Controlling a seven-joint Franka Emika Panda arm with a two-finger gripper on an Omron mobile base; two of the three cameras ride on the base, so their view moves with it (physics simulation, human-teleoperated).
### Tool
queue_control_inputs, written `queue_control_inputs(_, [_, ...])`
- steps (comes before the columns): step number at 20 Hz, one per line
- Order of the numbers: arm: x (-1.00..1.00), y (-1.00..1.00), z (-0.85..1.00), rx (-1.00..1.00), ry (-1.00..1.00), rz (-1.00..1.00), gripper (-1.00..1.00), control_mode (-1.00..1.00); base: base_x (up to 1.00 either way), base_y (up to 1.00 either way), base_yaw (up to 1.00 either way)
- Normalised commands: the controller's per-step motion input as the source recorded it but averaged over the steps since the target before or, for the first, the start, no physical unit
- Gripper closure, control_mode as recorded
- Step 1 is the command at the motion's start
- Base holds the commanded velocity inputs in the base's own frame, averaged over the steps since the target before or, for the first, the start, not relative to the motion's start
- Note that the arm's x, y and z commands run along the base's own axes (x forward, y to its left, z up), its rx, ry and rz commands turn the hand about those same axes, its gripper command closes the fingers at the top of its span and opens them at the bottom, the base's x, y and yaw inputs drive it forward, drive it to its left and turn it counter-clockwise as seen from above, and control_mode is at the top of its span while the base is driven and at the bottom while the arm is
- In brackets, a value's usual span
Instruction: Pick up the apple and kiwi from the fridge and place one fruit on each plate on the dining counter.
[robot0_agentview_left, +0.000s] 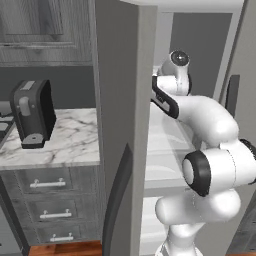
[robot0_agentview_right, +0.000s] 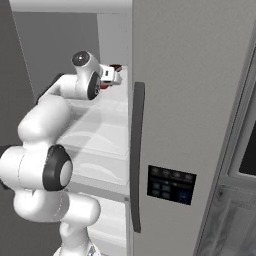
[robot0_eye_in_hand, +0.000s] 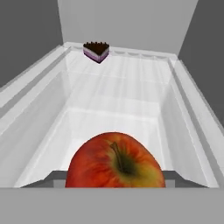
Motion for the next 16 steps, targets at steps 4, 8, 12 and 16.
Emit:
queue_control_inputs(4, [-1.0, 0.18, 0.62, -0.05, -0.13, 0.01, 1.0, -1.0, 0.0, 0.0, 0.0])
queue_control_inputs(8, [-1.0, 0.15, 0.24, 0.0, 0.06, 0.03, 1.0, -1.0, 0.0, 0.0, 0.0])
queue_control_inputs(12, [-1.0, 0.0, 0.05, 0.01, 0.19, 0.05, 1.0, -1.0, 0.0, 0.0, 0.0])
queue_control_inputs(16, [-1.0, -0.09, -0.28, 0.04, 0.02, 0.0, 1.0, -1.0, 0.0, 0.0, 0.0])
